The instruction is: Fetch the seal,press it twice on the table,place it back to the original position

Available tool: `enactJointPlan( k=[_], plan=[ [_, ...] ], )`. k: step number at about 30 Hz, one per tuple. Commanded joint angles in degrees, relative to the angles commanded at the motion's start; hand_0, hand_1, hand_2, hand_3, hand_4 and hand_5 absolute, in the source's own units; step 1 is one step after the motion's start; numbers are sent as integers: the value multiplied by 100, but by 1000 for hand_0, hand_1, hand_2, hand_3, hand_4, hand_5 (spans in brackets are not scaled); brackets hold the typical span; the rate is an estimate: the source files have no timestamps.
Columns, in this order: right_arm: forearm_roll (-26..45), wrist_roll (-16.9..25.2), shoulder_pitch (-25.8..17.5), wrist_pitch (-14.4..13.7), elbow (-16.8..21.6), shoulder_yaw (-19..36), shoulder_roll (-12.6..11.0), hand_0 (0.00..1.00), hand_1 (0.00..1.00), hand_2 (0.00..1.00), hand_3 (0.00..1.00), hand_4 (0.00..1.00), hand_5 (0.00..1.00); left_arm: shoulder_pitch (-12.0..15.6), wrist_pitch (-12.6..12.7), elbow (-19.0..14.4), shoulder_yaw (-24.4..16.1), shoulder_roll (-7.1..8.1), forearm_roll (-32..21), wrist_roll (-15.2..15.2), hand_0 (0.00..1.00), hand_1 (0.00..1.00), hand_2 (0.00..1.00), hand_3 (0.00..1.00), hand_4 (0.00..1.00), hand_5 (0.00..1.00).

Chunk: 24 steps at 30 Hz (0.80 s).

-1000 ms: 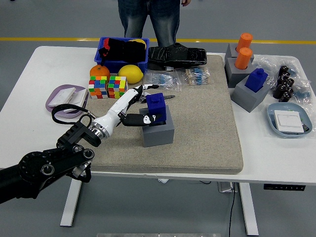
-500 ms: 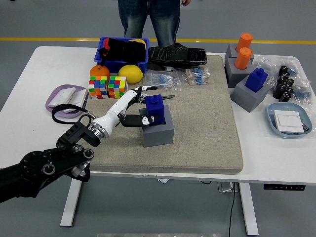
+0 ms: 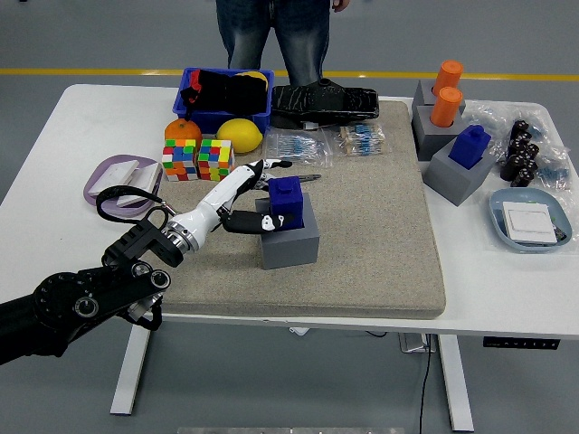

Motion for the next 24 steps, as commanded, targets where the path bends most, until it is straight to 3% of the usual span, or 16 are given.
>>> enactJointPlan(
  k=[24],
  plan=[
    [-11, 9, 5, 11, 0, 27, 4, 886, 782, 774, 770, 898, 622, -54, -101, -66, 58, 21, -77, 89, 745, 568, 466, 877, 640, 2]
  ],
)
